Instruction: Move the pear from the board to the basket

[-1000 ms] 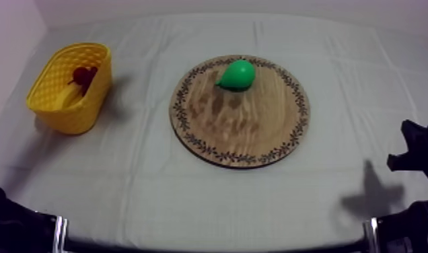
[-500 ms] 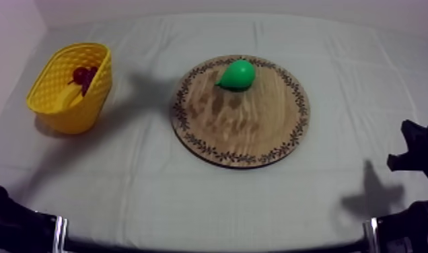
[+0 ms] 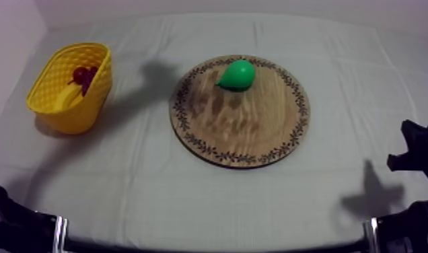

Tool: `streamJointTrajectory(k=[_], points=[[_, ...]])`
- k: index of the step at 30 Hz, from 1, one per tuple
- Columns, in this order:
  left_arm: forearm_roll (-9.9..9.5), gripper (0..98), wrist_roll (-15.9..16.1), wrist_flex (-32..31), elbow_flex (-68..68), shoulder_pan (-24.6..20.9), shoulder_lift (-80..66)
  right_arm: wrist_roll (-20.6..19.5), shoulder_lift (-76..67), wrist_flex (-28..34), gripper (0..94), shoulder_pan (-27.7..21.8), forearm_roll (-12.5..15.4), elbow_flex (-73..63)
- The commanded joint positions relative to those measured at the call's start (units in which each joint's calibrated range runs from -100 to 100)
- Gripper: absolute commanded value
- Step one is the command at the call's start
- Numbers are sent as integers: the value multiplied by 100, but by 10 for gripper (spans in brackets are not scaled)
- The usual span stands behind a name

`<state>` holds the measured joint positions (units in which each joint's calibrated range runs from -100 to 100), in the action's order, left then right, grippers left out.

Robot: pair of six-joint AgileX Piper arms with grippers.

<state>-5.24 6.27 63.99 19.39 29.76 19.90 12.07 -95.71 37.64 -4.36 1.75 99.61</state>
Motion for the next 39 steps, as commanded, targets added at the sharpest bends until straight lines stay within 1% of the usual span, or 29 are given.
streamJointTrajectory(k=[1,4,7,14,25,32,39], points=[[23,771,159,450,135,-3,53,2,-5,2,3,-1,-2,5],[64,837,237,805,274,-5,136,2,-5,2,3,-1,-2,5],[98,868,283,1014,338,1,191,2,-5,2,3,-1,-2,5],[186,858,294,1108,272,55,347,2,-5,2,3,-1,-2,5],[274,814,392,792,-17,164,1080,2,-5,2,3,-1,-2,5],[404,798,355,859,502,218,1846,2,-5,2,3,-1,-2,5],[440,800,252,1034,1218,273,2702,2,-5,2,3,-1,-2,5]])
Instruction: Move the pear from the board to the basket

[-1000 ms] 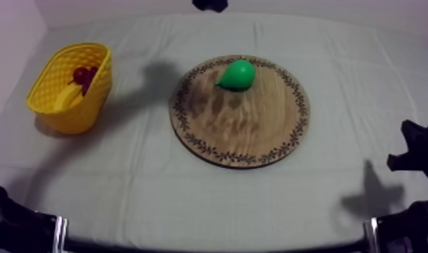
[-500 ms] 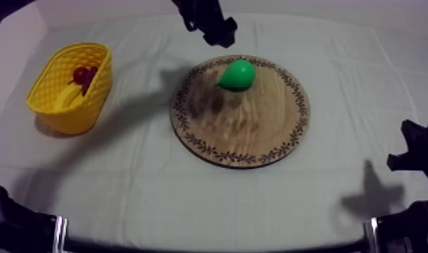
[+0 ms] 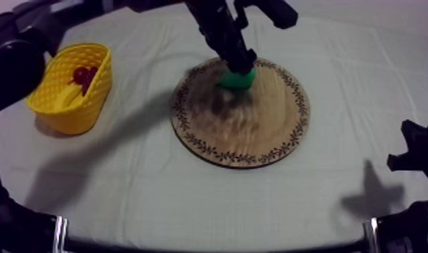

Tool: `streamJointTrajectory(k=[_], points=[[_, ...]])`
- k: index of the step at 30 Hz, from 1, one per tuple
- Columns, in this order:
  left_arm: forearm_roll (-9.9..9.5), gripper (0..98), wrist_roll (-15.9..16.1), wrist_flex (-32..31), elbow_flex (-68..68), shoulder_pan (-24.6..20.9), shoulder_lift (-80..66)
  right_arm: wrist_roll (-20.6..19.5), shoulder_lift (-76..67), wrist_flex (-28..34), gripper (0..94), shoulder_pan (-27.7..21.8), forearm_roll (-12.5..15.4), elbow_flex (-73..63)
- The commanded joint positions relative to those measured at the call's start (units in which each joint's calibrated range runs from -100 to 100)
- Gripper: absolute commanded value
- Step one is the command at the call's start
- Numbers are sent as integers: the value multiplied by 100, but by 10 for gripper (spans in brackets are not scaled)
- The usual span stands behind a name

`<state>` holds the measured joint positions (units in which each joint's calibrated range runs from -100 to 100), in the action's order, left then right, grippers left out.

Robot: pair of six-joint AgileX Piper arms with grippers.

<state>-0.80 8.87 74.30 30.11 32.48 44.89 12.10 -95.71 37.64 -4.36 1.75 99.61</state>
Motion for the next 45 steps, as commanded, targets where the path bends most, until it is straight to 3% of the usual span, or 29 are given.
streamJointTrajectory(k=[1,22,34,40,45], points=[[-15,801,-21,8,251,7,316,-1,-5,2,3,-1,-2,5],[-262,771,-180,68,1565,-6,1723,-1,-5,2,3,-1,-2,5],[-127,445,-36,271,1513,-50,1738,-1,-5,2,3,-1,-2,5],[-59,391,-43,291,1199,-146,1084,-1,-5,2,3,-1,-2,5],[-61,381,-254,304,657,-279,152,-1,-5,2,3,-1,-2,5]])
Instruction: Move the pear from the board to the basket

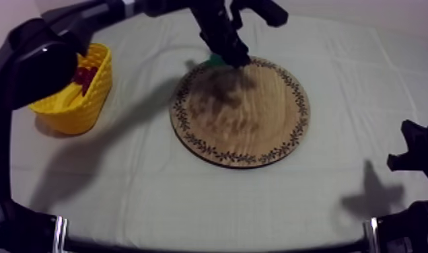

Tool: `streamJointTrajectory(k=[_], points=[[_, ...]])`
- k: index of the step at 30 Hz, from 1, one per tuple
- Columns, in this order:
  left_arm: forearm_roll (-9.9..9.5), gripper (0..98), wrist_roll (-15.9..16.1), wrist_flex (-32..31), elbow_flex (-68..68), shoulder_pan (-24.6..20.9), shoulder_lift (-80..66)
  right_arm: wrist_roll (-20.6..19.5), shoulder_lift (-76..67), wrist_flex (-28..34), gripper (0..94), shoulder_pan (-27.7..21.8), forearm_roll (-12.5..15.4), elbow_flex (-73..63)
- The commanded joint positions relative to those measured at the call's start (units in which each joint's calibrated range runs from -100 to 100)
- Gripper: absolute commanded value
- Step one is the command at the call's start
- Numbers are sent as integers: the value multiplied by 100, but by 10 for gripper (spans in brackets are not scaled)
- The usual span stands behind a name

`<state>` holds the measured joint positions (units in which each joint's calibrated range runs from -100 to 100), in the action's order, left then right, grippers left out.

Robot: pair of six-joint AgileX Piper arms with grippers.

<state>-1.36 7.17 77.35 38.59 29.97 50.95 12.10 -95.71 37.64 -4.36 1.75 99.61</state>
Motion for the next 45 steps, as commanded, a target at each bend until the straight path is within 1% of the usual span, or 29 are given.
streamJointTrajectory(k=[1,5,8,14,18,22,27,31,38,43,45], points=[[-18,369,-149,8,-344,-62,-669,-1,-5,2,3,-1,-2,5],[-89,337,-432,49,-1062,-260,-1594,-1,-5,2,3,-1,-2,5],[-116,360,-608,63,-1746,-486,-2325,-1,-5,2,3,-1,-2,5],[-144,375,-860,138,-3308,-1033,-3755,-1,-5,2,3,-1,-2,5],[-153,394,-934,165,-4162,-1454,-4530,-1,-5,2,3,-1,-2,5],[-168,396,-881,62,-4701,-1887,-5020,-1,-5,2,3,-1,-2,5],[-194,391,-814,-122,-5212,-2340,-5232,-1,-5,2,3,-1,-2,5],[-215,383,-818,-427,-5764,-2546,-5168,-1,-5,2,3,-1,-2,5],[-261,385,-865,-738,-6445,-2644,-4802,0,-5,2,3,-1,-2,5],[-215,385,-841,-877,-6605,-2673,-4594,-1,-5,2,3,-1,-2,5],[-206,401,-829,-865,-6613,-2676,-4562,-1,-5,2,3,-1,-2,5]])
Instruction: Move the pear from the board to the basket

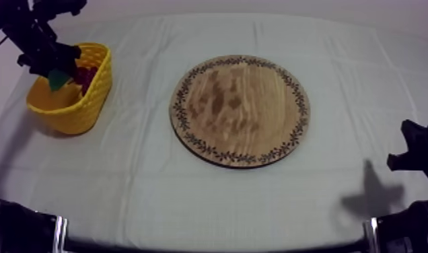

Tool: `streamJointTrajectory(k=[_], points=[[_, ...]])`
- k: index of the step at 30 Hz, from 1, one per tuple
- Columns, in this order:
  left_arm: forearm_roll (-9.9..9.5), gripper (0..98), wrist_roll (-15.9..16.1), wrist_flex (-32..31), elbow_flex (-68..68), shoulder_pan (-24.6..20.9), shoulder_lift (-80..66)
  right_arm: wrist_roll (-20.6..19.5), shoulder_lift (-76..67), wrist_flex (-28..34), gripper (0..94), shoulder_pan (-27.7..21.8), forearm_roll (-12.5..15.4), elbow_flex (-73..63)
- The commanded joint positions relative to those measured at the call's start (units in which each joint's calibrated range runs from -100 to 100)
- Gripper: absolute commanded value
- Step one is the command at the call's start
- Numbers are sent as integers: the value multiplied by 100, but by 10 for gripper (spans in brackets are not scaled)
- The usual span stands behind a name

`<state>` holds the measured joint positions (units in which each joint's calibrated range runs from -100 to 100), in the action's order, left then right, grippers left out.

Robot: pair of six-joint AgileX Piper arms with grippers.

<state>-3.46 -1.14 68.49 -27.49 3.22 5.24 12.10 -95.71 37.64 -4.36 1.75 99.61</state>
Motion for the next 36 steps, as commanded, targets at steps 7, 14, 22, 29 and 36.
streamJointTrajectory(k=[7,14,22,29,36], points=[[-111,820,-298,160,371,6,38,1,-5,2,3,-1,-2,5],[-232,945,-410,-8,629,-46,22,0,-5,2,3,-1,-2,5],[-288,538,-257,-1043,322,-262,-717,-1,-5,2,3,-1,-2,5],[-220,71,88,-2288,-334,-504,-2333,2,-5,2,3,3,-2,5],[-169,6,7,-3768,-2245,-540,-4530,0,-5,2,3,1,-2,5]])
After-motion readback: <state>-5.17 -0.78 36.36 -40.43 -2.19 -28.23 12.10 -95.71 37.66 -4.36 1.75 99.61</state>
